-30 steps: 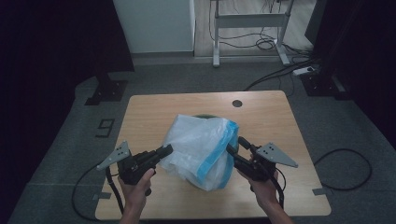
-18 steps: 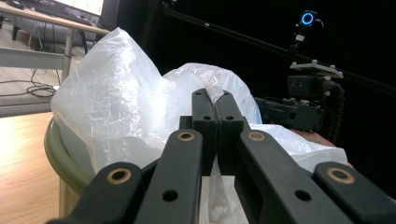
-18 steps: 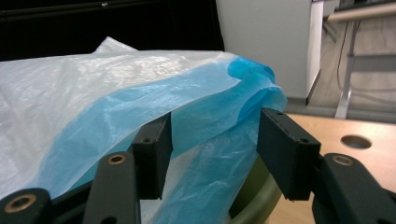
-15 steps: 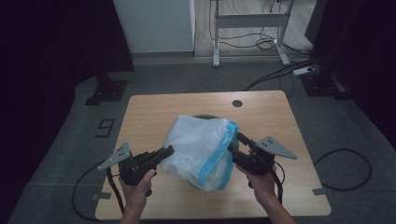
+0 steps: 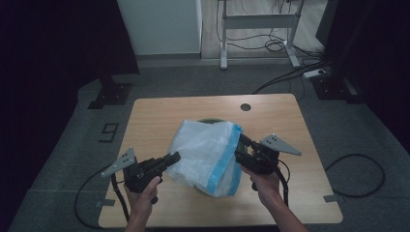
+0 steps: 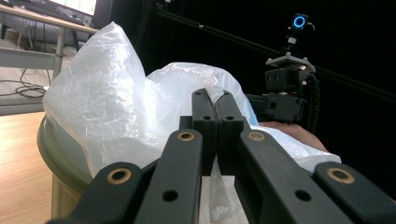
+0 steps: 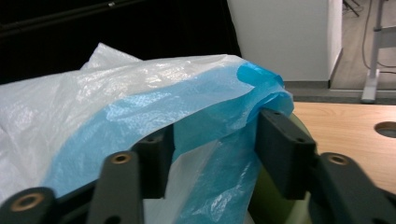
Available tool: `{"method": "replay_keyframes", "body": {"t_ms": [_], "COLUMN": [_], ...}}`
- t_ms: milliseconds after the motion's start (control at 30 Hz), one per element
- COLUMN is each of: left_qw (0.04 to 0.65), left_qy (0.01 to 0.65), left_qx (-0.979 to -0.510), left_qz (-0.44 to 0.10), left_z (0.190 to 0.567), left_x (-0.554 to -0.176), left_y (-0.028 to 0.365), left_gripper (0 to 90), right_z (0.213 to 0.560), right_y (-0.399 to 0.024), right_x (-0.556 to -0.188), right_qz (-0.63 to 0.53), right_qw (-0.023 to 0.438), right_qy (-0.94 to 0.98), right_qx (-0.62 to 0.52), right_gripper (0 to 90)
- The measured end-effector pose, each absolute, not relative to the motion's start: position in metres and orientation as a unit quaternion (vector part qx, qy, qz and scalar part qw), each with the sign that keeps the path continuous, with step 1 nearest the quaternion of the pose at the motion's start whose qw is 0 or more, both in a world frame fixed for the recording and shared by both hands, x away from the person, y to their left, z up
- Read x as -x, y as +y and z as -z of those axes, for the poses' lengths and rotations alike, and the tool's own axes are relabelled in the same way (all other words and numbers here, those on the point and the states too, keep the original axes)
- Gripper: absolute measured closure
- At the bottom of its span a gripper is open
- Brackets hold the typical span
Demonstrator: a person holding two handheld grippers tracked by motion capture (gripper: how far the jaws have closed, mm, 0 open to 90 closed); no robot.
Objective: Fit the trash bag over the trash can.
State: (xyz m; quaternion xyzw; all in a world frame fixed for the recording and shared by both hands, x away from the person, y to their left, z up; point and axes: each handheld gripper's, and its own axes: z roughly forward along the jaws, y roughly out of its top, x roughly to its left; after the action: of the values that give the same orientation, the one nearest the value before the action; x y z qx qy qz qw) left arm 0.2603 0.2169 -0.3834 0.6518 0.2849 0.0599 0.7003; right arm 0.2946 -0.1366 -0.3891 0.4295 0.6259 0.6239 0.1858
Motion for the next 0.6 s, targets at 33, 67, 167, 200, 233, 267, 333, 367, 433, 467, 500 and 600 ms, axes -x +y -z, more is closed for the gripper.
{"method": "replay_keyframes", "body": {"t_ms": [33, 67, 167, 200, 233, 267, 333, 367, 433, 467, 500, 600], "left_qw": [0.701, 0.702, 0.704, 0.704, 0.704, 0.704, 0.704, 0.704, 0.704, 0.704, 0.704, 0.703], "left_qy": [0.285, 0.284, 0.283, 0.283, 0.282, 0.282, 0.283, 0.283, 0.284, 0.286, 0.289, 0.291], "left_qx": [-0.651, -0.651, -0.649, -0.649, -0.649, -0.649, -0.649, -0.649, -0.648, -0.647, -0.645, -0.644], "left_qz": [-0.060, -0.059, -0.056, -0.057, -0.056, -0.057, -0.056, -0.057, -0.059, -0.061, -0.067, -0.084], "left_z": [0.383, 0.383, 0.384, 0.384, 0.384, 0.384, 0.385, 0.385, 0.385, 0.385, 0.383, 0.375], "left_x": [-0.260, -0.260, -0.260, -0.260, -0.260, -0.260, -0.260, -0.260, -0.259, -0.259, -0.259, -0.257], "left_y": [0.217, 0.217, 0.218, 0.218, 0.218, 0.218, 0.219, 0.219, 0.220, 0.221, 0.222, 0.224], "left_gripper": [89.1, 89.1, 89.1, 89.1, 89.1, 89.1, 89.1, 89.0, 87.5, 85.1, 79.9, 61.9], "right_z": [0.389, 0.389, 0.390, 0.390, 0.390, 0.391, 0.391, 0.391, 0.390, 0.390, 0.389, 0.386], "right_y": [-0.136, -0.136, -0.132, -0.130, -0.129, -0.128, -0.125, -0.124, -0.124, -0.124, -0.124, -0.127], "right_x": [-0.296, -0.296, -0.299, -0.300, -0.301, -0.301, -0.302, -0.302, -0.300, -0.299, -0.298, -0.294], "right_qz": [-0.627, -0.628, -0.624, -0.621, -0.620, -0.619, -0.619, -0.618, -0.615, -0.614, -0.612, -0.608], "right_qw": [0.184, 0.184, 0.187, 0.190, 0.192, 0.193, 0.199, 0.204, 0.217, 0.224, 0.232, 0.250], "right_qy": [0.624, 0.625, 0.628, 0.631, 0.632, 0.634, 0.637, 0.640, 0.645, 0.646, 0.648, 0.652], "right_qx": [-0.428, -0.426, -0.426, -0.425, -0.424, -0.422, -0.414, -0.409, -0.398, -0.395, -0.389, -0.378], "right_gripper": [51.4, 54.8, 66.6, 70.7, 74.5, 78.3, 87.6, 88.8, 89.1, 89.1, 89.2, 89.3]}}
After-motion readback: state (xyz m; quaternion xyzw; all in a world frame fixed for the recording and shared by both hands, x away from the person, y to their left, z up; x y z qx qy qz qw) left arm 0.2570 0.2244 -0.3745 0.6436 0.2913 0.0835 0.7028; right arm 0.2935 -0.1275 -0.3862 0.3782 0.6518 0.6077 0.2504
